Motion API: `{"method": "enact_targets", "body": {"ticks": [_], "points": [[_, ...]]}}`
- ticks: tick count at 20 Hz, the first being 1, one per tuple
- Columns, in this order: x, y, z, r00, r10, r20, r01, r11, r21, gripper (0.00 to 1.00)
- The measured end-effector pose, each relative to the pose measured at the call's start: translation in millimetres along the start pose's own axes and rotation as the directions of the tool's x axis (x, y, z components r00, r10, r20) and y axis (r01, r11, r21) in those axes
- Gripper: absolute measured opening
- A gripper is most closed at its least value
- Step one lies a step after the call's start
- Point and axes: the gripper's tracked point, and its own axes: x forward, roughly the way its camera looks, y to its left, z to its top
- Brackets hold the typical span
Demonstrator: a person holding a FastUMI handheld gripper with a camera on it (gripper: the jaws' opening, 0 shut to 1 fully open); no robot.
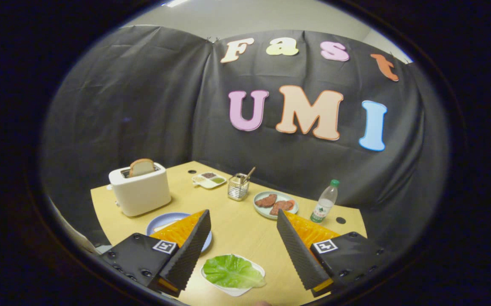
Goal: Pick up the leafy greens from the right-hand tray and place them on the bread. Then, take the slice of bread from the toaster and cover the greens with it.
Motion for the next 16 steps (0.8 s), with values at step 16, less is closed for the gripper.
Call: {"method": "enact_targets", "body": {"ticks": [16], "points": [[40,30,-124,0.911,0.222,-0.347,-0.273,0.957,-0.104,1.00]]}}
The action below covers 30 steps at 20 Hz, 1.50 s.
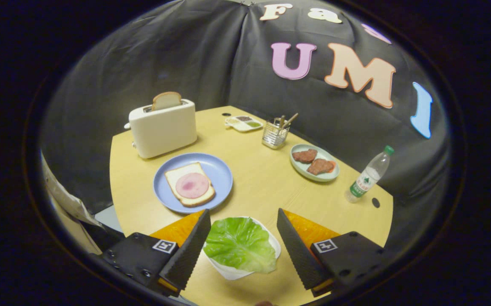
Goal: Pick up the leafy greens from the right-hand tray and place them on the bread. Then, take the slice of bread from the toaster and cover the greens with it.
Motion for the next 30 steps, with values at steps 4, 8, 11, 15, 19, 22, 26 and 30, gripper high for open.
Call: {"method": "enact_targets", "body": {"ticks": [4,8,11,15,19,22,26,30], "points": [[14,0,-21,0.998,0.023,-0.061,-0.023,1.000,-0.012,1.00],[25,-2,-45,0.992,0.030,-0.122,-0.031,1.000,-0.006,1.00],[32,-2,-58,0.984,0.054,-0.172,-0.054,0.999,0.008,1.00],[44,-1,-73,0.972,0.073,-0.222,-0.071,0.997,0.018,1.00],[55,1,-89,0.958,0.083,-0.276,-0.077,0.997,0.031,1.00],[59,0,-97,0.950,0.085,-0.300,-0.073,0.996,0.050,1.00],[61,4,-107,0.938,0.101,-0.332,-0.073,0.993,0.096,1.00],[63,3,-108,0.933,0.090,-0.347,-0.055,0.992,0.110,0.92]]}}
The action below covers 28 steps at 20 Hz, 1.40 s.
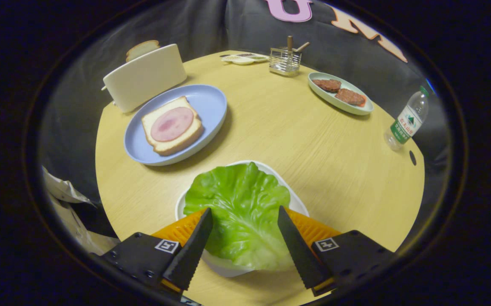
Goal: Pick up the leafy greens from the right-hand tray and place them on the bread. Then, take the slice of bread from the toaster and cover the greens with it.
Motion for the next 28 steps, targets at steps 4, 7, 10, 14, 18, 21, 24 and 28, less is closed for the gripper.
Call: {"method": "enact_targets", "body": {"ticks": [4,7,10,14,18,21,24,28], "points": [[-1,3,-1,1.000,-0.013,-0.020,0.013,1.000,0.018,0.62],[-2,5,2,1.000,-0.025,-0.018,0.025,1.000,0.017,0.39],[-1,6,2,0.999,-0.051,-0.006,0.051,0.998,0.022,0.05],[-7,7,2,0.997,-0.080,-0.013,0.081,0.996,0.036,0.04],[-23,14,12,0.996,-0.084,0.015,0.083,0.994,0.075,0.04],[-35,21,22,0.995,-0.092,0.036,0.089,0.993,0.080,0.04],[-47,29,34,0.993,-0.101,0.060,0.096,0.992,0.078,0.04],[-60,44,53,0.991,-0.101,0.090,0.094,0.993,0.076,0.04]]}}
